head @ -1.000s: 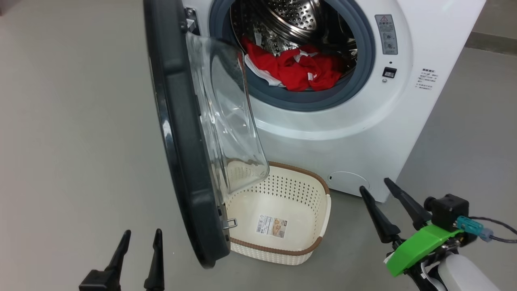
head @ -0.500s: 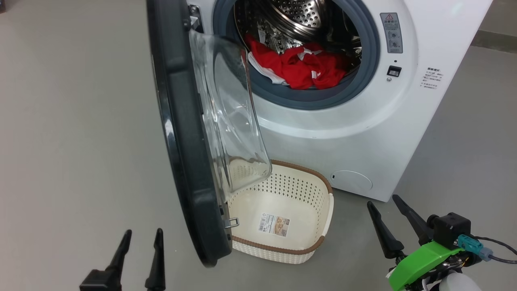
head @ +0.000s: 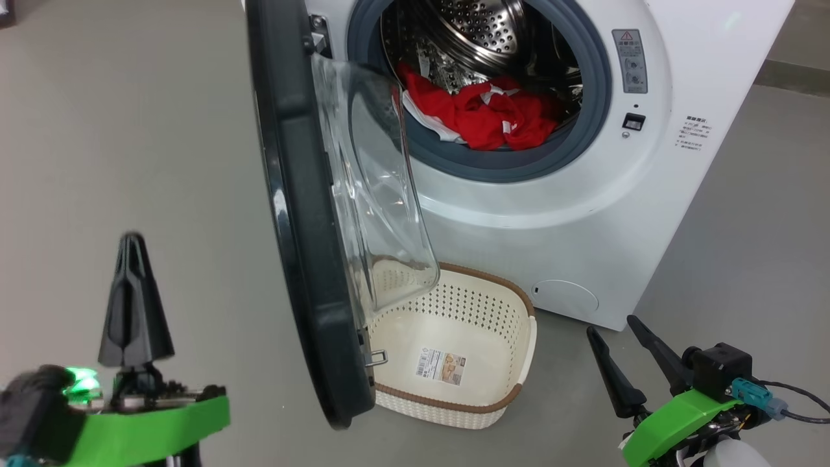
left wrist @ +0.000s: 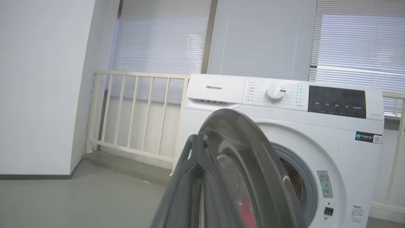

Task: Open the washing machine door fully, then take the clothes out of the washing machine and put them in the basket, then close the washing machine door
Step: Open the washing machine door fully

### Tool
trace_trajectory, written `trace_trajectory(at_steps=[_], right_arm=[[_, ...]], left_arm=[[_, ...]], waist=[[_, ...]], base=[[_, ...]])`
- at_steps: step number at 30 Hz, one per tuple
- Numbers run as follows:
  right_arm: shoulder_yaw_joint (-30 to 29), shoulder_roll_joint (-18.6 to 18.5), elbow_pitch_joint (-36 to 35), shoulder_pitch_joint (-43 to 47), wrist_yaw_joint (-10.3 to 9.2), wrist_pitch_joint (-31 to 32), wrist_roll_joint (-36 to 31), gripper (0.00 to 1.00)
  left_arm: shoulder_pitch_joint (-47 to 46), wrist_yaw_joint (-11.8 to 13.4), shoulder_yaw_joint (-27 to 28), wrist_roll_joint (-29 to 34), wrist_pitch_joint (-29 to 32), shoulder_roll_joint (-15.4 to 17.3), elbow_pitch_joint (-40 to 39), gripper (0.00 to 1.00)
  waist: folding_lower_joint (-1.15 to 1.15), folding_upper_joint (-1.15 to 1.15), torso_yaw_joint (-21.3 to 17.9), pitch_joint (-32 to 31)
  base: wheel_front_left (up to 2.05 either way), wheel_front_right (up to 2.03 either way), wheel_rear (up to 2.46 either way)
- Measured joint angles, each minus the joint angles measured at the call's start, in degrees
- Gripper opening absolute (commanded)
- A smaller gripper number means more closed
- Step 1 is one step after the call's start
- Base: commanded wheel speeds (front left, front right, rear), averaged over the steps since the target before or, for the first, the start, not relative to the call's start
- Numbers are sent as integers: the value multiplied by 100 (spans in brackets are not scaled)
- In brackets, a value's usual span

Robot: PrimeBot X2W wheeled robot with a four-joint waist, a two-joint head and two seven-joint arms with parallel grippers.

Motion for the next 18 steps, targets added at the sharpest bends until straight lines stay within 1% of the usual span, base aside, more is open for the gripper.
trace_trajectory(at_steps=[3, 4, 7, 10, 12, 18], right_arm=[[10, -7, -2, 0, 0, 0, 1, 100], [12, -10, -3, 0, 0, 0, 1, 100], [29, -18, -5, 0, 0, 0, 1, 100], [112, -34, -34, -1, 0, -1, 21, 100], [166, -35, -40, -1, 0, -1, 22, 100], [191, -58, -63, -1, 0, -1, 58, 100]], left_arm=[[-54, -25, -466, -36, -2, 2, -777, 0], [-50, -90, -675, -29, -2, 1, -924, 0], [32, -271, -1386, -18, -7, 3, -983, 0], [246, -392, -2042, -54, -7, 8, -725, 0], [370, -469, -2304, -45, -3, 15, -393, 0], [546, -514, -2568, -123, 3, 66, 341, 0]], waist=[[0, 0, -8, 9], [0, 0, -9, 14], [0, 0, -8, 23], [0, 0, -10, 28], [0, 0, -26, 27], [0, 0, -53, 38]], base=[[0, 0, 0], [0, 0, 0], [0, 0, 0], [0, 0, 0], [0, 0, 0], [0, 0, 0]])
